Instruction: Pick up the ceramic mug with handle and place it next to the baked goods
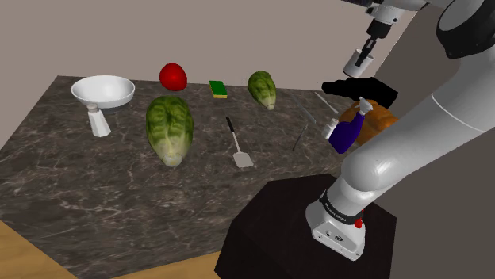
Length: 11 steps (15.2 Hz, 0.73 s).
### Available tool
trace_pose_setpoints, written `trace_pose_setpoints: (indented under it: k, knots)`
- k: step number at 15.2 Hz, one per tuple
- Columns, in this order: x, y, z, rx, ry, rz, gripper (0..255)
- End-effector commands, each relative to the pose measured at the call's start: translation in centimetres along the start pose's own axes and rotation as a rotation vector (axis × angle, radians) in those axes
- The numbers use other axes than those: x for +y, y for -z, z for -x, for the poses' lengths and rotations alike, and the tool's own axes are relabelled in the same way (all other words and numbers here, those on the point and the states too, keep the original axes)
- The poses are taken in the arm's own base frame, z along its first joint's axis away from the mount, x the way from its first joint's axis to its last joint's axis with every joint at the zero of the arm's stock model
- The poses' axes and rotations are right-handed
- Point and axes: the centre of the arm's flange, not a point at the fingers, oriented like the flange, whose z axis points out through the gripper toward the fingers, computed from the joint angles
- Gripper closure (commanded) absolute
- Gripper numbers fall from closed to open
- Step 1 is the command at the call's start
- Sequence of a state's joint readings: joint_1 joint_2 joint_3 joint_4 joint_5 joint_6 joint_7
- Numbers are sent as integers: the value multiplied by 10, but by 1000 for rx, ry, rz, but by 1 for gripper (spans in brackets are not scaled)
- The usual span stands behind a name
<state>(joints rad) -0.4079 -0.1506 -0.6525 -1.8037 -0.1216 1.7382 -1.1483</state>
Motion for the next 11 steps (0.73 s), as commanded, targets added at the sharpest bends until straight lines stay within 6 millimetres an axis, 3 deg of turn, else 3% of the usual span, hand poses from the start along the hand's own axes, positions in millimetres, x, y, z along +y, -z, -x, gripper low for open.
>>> trace_pose_setpoints:
  k: [1, 11]
  knots:
    - [8, -9, 10, 0, 2, 1, 255]
    - [5, -62, 10, 0, 2, 1, 255]
